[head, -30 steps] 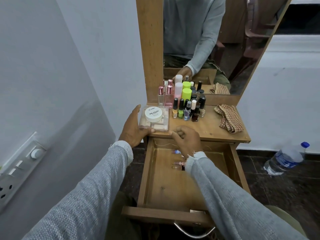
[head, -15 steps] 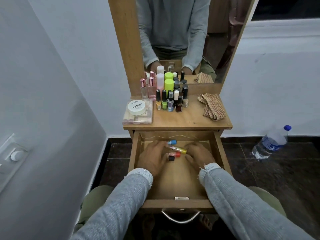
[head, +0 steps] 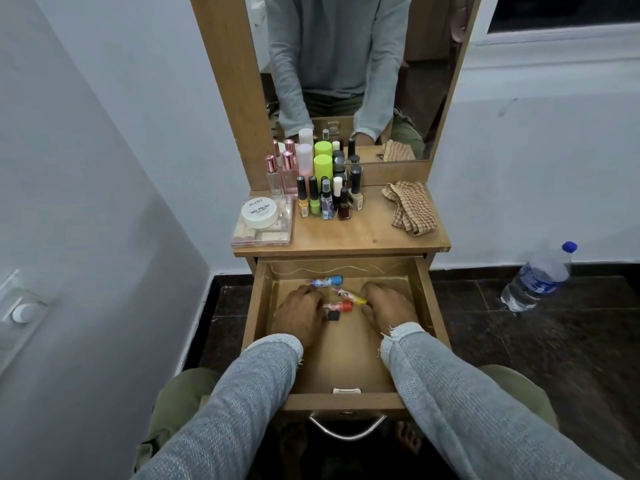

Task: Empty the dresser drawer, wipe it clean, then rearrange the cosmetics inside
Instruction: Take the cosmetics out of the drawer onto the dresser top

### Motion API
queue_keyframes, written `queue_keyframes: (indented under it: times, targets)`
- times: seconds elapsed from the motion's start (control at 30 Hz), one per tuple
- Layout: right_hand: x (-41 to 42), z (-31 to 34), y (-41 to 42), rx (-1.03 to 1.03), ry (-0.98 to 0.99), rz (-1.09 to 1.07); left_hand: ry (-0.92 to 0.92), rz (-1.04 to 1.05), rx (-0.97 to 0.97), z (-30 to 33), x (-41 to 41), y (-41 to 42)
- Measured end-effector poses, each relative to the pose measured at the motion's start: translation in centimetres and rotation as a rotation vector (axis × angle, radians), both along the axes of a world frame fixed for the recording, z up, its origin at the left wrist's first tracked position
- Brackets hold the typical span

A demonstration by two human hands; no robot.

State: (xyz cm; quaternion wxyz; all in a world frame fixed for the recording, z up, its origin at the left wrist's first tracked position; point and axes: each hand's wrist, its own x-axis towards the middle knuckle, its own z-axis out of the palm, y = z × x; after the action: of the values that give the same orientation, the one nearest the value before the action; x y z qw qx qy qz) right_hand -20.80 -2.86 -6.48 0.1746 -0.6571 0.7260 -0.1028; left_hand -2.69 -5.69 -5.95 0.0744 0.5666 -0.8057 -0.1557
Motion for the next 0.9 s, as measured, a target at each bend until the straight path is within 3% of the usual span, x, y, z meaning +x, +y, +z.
queue_keyframes:
  times: [0.6, 0.9]
  targets:
    - [-0.7, -0.5, -0.4, -0.217, -0.196, 0.026, 0.146, -0.026, 0.051, -1.0, -0.4, 0.0]
    - [-1.0, 3.1, 0.9, -0.569, -0.336, 0.064, 0.269, 0.109, -0.04, -0.8, 1.1, -0.5]
